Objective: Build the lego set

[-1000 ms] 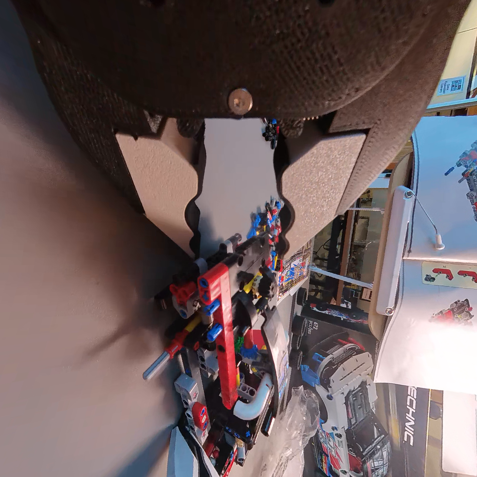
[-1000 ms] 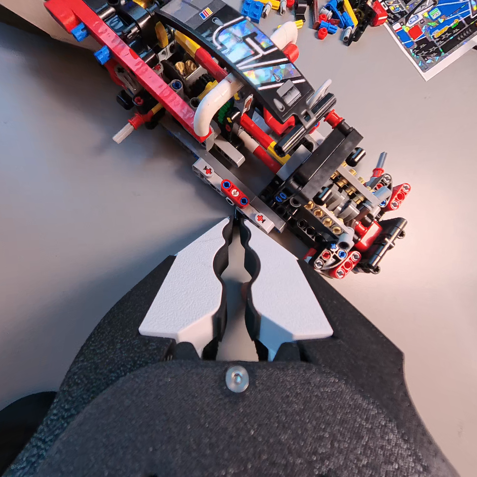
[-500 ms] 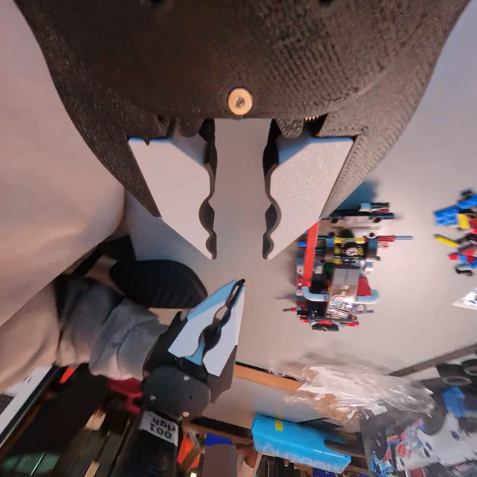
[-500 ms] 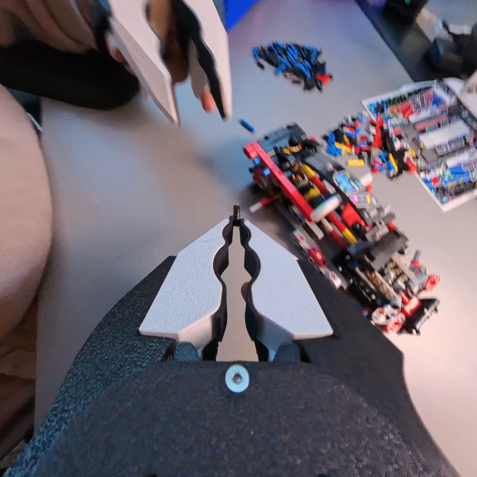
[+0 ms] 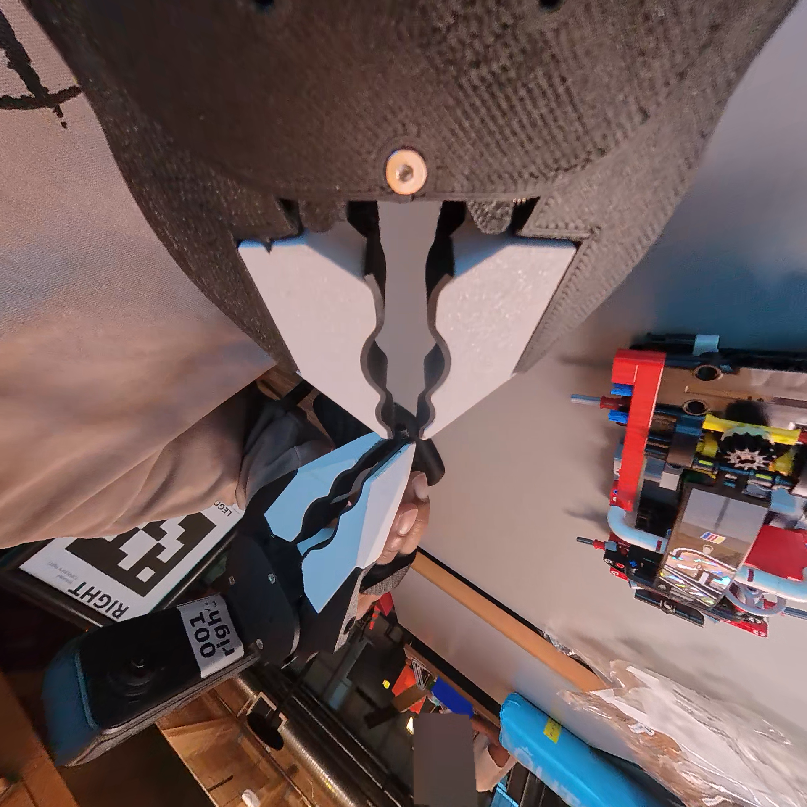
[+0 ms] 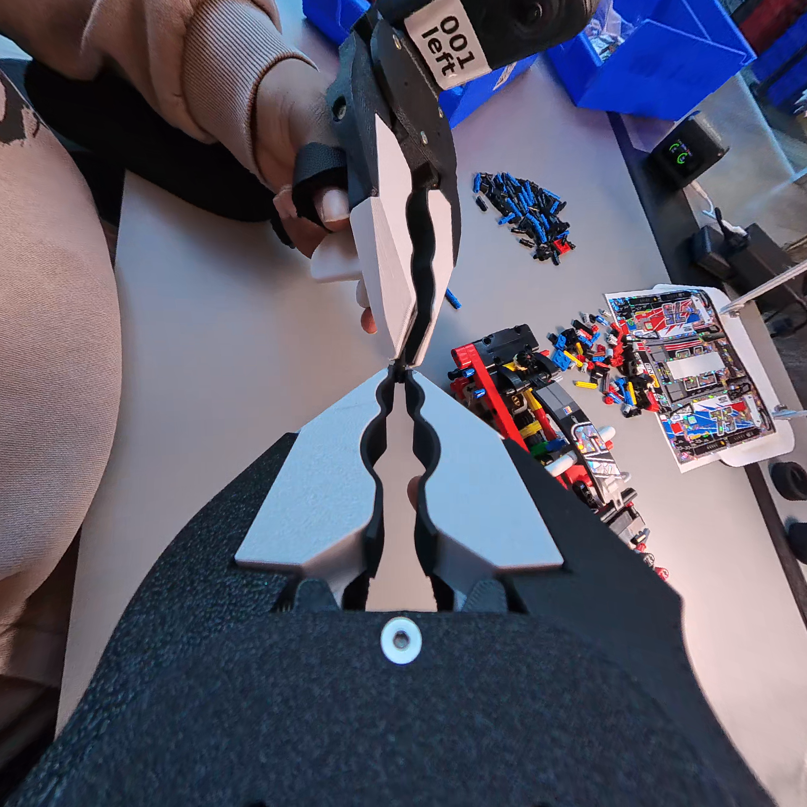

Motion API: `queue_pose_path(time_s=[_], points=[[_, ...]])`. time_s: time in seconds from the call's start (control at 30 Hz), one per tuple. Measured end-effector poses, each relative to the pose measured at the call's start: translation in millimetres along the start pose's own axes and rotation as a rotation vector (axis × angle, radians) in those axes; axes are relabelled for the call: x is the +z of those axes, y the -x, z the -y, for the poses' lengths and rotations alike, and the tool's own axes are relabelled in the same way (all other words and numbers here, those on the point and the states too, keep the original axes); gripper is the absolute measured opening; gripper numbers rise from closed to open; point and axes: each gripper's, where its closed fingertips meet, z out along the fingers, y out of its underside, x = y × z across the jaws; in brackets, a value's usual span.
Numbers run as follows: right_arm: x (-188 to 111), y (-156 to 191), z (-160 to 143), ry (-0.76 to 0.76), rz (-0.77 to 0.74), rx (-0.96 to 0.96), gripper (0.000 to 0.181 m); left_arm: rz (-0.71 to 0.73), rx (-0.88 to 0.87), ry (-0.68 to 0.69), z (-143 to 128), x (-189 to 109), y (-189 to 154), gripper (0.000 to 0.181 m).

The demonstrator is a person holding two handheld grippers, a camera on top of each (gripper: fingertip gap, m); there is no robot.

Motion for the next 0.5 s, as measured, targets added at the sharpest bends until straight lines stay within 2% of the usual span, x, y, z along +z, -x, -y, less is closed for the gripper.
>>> queue_pose_path(time_s=[0.17,0.3,0.37,0.5], points=[[0,-1,1,-0.013,-0.016,-0.022,0.002,-0.024,-0.029,-0.012,0,-1,-1,0.002],[-13,-1,27,-0.267,-0.007,-0.001,0.003,-0.198,-0.149,-0.107,12,-8,-18,0.002],[-18,2,37,-0.379,-0.007,0.014,0.011,-0.264,-0.186,-0.127,14,-8,-26,0.001],[-19,7,44,-0.451,-0.039,-0.024,0.007,-0.330,-0.219,-0.148,19,-9,-33,0.002]])
